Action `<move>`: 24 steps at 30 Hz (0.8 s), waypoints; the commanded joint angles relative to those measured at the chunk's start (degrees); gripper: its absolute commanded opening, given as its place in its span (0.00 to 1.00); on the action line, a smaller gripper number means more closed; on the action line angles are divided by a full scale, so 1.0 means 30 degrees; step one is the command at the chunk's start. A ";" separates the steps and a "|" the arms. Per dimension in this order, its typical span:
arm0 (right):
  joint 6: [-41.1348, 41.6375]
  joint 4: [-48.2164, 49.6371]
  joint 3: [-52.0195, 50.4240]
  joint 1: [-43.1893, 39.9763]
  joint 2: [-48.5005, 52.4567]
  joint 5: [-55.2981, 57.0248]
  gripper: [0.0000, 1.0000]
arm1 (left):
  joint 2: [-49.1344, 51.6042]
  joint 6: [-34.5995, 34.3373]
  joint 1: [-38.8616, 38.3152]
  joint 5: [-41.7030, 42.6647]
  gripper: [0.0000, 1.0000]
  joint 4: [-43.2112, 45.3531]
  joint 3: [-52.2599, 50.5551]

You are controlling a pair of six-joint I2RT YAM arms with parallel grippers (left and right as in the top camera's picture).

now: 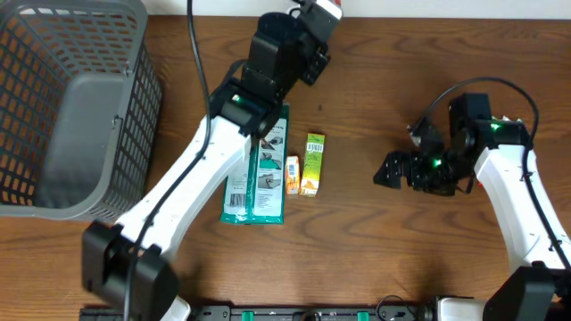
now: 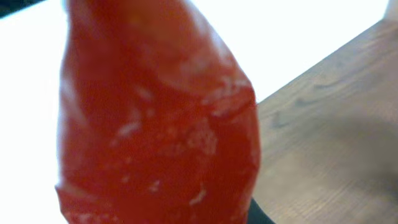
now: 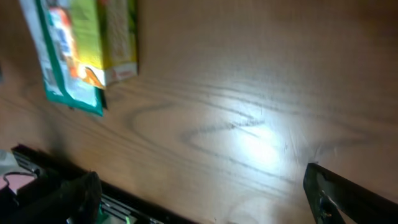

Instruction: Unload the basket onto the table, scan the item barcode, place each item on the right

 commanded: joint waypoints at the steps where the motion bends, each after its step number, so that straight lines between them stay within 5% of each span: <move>1: 0.0044 0.0270 -0.0750 0.0197 -0.0117 0.0219 0.99 | 0.1341 0.2346 0.0408 -0.0590 0.07 0.1545 0.0240; 17: 0.0044 0.0299 -0.1042 0.0197 -0.0117 0.0525 0.99 | 0.9675 0.9879 0.2244 -0.0590 0.07 1.5220 0.0240; 24: 0.0044 0.0299 -0.1042 0.0197 -0.0117 0.0525 0.99 | 1.1431 1.0251 0.2251 0.0138 0.07 1.5752 0.0240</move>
